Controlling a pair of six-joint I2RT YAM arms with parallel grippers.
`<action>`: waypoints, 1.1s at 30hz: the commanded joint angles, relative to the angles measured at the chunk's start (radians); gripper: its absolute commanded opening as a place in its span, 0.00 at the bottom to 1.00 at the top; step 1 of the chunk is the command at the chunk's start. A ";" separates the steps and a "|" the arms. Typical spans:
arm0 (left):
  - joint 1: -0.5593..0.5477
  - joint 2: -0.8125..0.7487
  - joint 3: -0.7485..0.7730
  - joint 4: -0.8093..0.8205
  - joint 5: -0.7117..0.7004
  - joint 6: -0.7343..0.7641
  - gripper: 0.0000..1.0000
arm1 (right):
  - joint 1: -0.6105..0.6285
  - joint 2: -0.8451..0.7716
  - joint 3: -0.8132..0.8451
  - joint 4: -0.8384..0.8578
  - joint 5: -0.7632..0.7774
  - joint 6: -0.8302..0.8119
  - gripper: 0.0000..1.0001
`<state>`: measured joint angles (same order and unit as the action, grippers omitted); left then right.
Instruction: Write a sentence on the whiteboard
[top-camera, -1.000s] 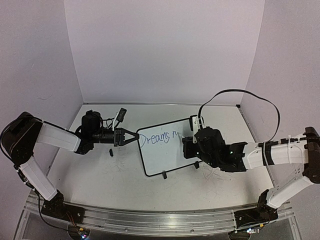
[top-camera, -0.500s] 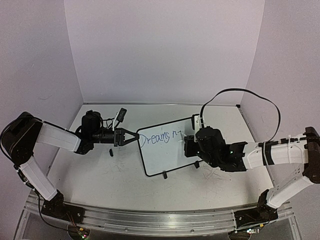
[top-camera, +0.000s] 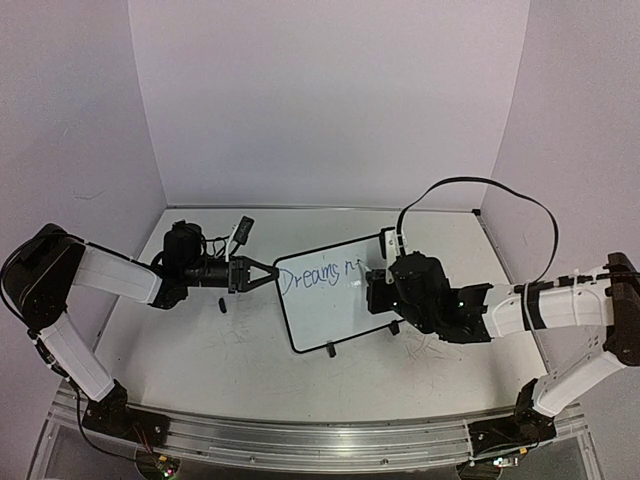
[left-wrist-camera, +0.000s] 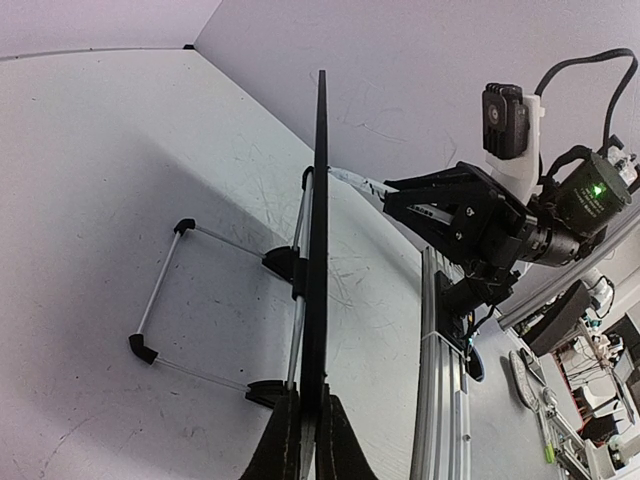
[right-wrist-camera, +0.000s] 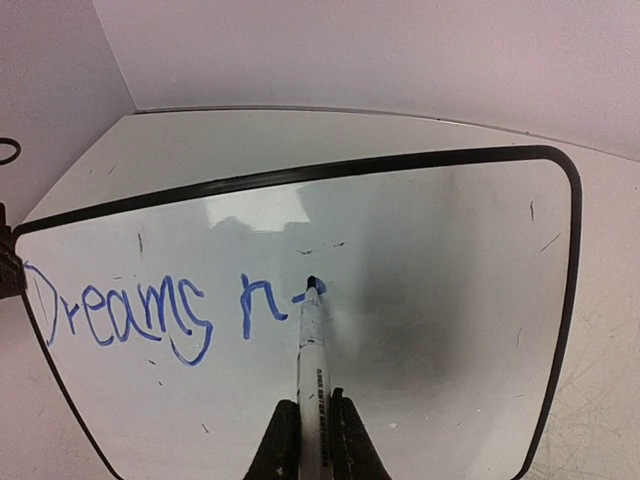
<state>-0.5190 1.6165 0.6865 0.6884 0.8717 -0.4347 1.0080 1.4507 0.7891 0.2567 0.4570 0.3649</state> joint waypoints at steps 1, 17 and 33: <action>-0.006 -0.028 0.029 -0.016 0.037 0.003 0.00 | -0.006 0.028 0.026 0.030 -0.032 -0.008 0.00; -0.006 -0.032 0.025 -0.017 0.036 0.004 0.00 | 0.005 -0.006 -0.057 -0.013 -0.026 0.071 0.00; -0.006 -0.020 0.033 -0.017 0.040 0.003 0.00 | -0.012 -0.087 -0.029 0.036 0.022 -0.014 0.00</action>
<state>-0.5251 1.6165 0.6865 0.6846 0.8784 -0.4262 1.0095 1.3741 0.7395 0.2595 0.4926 0.3880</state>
